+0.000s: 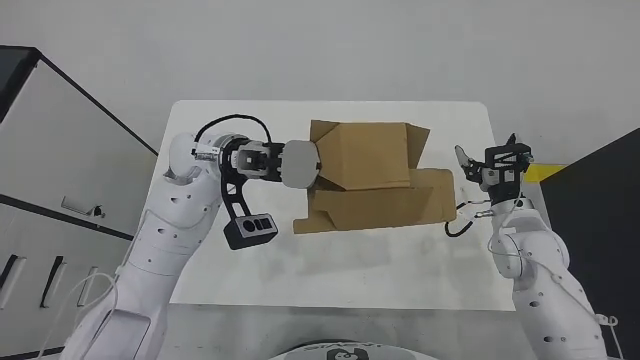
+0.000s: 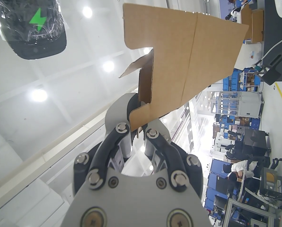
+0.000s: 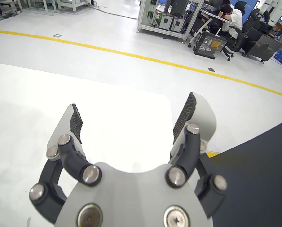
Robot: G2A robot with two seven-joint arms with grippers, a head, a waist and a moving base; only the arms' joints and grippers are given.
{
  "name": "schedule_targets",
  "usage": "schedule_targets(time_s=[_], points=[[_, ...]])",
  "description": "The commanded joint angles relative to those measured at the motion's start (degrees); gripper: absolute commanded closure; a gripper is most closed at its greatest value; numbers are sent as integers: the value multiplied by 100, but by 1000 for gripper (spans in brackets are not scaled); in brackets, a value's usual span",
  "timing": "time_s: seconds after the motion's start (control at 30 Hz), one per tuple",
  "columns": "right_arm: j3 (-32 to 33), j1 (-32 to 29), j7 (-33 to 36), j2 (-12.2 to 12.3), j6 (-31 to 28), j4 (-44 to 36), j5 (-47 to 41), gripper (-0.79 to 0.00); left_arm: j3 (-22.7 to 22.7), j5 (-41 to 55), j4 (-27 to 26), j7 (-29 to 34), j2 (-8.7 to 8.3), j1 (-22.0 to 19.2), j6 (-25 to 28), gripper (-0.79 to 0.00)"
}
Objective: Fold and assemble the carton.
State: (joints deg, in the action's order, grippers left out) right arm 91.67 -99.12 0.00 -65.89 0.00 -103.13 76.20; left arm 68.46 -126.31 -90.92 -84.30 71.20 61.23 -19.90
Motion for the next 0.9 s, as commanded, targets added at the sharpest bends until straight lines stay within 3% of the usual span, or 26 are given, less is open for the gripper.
schedule_targets(time_s=[0.0, 0.27, 0.6, 0.87], points=[[0, 0, 0, 0, 0, 0, 0, -785, -28, -316, -4, -57, -19, -30, 47, 0], [0, 0, 0, 0, 0, 0, 0, -785, -50, -642, 388, -119, -49, -336, 108, 0], [0, 0, 0, 0, 0, 0, 0, -785, -15, -1004, 989, 267, -108, -590, -280, 0], [0, 0, 0, 0, 0, 0, 0, -785, -74, -998, 978, 349, -153, -704, -361, 0]])
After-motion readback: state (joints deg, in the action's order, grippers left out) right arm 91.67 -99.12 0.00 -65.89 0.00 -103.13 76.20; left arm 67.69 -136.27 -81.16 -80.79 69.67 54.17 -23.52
